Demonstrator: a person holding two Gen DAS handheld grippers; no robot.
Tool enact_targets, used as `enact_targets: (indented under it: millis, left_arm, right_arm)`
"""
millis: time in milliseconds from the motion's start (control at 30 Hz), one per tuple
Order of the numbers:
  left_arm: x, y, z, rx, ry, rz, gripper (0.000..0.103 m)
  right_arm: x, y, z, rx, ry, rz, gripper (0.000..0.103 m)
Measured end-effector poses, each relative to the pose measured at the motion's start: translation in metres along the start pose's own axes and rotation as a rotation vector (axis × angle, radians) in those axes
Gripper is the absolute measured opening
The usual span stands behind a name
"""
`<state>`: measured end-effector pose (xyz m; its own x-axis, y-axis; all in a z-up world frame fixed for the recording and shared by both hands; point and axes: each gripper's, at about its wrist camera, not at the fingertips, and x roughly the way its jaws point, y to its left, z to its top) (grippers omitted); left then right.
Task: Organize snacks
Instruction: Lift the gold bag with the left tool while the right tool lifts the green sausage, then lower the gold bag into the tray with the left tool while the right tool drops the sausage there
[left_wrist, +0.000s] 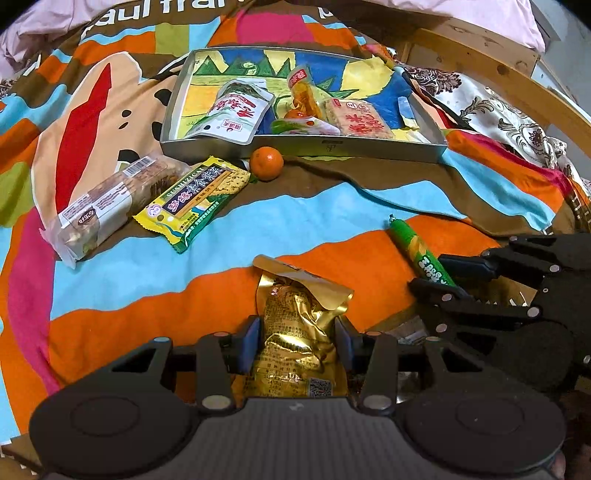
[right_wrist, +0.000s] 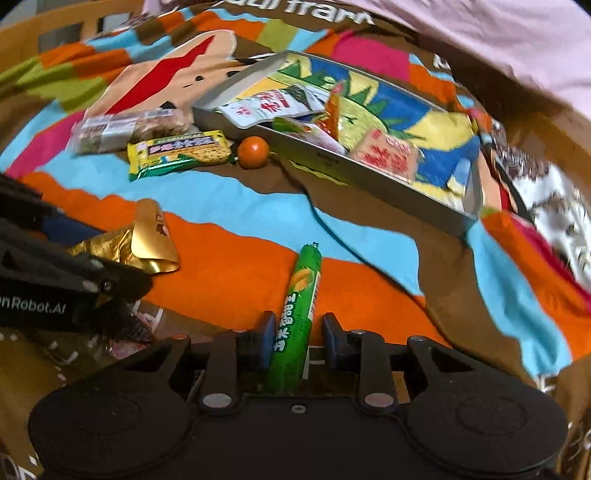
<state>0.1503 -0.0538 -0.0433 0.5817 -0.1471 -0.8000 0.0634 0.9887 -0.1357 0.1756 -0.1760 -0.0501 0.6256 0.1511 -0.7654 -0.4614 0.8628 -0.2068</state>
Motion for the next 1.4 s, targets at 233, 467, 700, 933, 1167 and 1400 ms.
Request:
enact_targets:
  millis: [233,467,700,933,1167,1400]
  left_arm:
    - [0.001,0.000,0.001,0.008,-0.009,0.006,0.047]
    - [-0.008,0.001,0.005,-0.005,-0.080,0.001,0.047]
    - [-0.025,-0.003,0.013,-0.001,-0.201,-0.001,0.047]
    - [-0.037,0.000,0.038,-0.061,-0.281,-0.027,0.047]
    - [-0.029,-0.005,0.098,-0.043,-0.362,-0.022,0.047]
    - [0.012,-0.017,0.180,-0.042,-0.435,-0.051,0.047]
  right_arm:
    - [-0.002,0.019,-0.003,-0.152,-0.032,-0.045,0.020]
    - [-0.010,0.025,-0.001,-0.339,-0.136,-0.201,0.019]
    - [-0.025,0.015,0.011,-0.349,-0.255,-0.271,0.020]
    - [-0.031,-0.011,0.037,-0.288,-0.365,-0.301,0.020]
    - [-0.009,-0.068,0.078,-0.131,-0.483,-0.299,0.020]
    - [0.037,-0.121,0.111,0.045,-0.514,-0.257,0.020]
